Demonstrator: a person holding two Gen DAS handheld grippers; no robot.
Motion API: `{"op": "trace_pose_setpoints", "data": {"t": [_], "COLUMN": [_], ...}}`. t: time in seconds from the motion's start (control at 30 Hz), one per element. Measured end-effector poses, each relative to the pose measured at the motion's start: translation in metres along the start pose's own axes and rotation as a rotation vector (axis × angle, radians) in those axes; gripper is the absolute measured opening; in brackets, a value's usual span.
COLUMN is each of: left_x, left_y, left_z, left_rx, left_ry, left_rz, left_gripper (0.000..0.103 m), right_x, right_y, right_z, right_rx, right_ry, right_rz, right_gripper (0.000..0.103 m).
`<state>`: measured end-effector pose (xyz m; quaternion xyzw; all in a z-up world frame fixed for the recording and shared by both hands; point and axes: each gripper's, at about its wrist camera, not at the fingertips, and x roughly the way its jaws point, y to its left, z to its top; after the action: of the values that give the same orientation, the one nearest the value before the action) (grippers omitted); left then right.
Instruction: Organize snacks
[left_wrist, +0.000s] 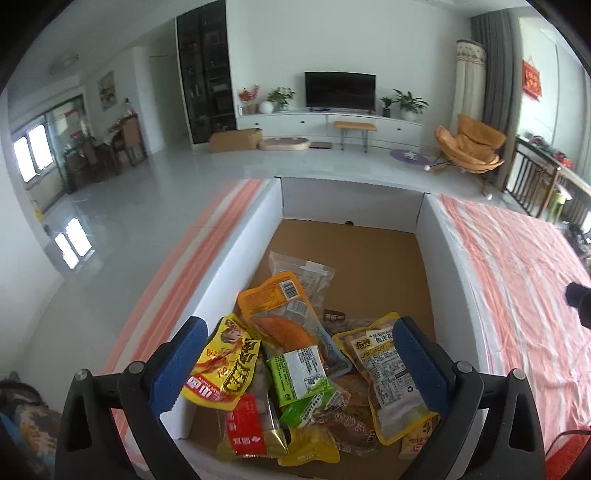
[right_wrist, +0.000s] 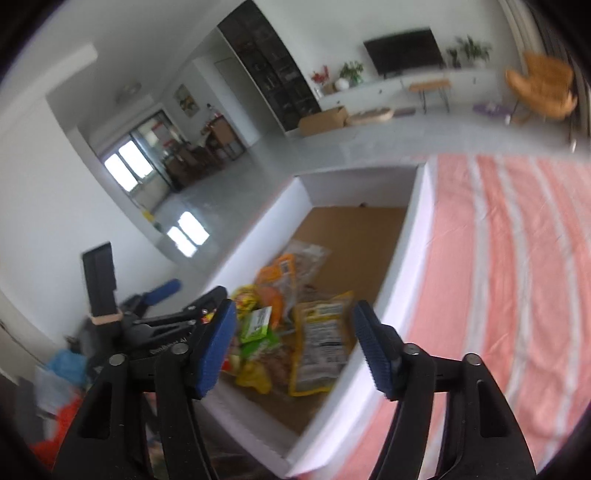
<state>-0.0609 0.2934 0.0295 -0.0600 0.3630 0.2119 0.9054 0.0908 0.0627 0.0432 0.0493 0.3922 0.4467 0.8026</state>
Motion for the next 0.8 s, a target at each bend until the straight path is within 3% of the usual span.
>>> {"op": "trace_pose_setpoints", "data": {"t": [0.17,0.3,0.6,0.8], "left_x": [-0.013,-0.027,-0.039,-0.051], "left_y": [-0.018,-0.026,-0.025,-0.014], "left_z": [0.001,0.002,0.001,-0.002], "left_rx": [0.032,0.062,0.053,0.031], "left_ry": [-0.009,-0.055,-0.065,-0.015], "left_rz": [0.023,0.082,0.110,0.008], "left_gripper": [0.101,0.102,0.103,0.103], "right_x": [-0.003,-0.004,-0.009,-0.005], "right_y": [0.011,0.017,0.023,0.038], "right_z": [-0.009,-0.017,-0.025,-0.025], "right_rx": [-0.066,-0.071,-0.091,-0.129], "right_ry": [0.009,0.035,0.054,0.091], "right_rz": [-0.104,-0.120,-0.161,-0.184], "right_gripper": [0.073,0.074,0.074,0.074]}}
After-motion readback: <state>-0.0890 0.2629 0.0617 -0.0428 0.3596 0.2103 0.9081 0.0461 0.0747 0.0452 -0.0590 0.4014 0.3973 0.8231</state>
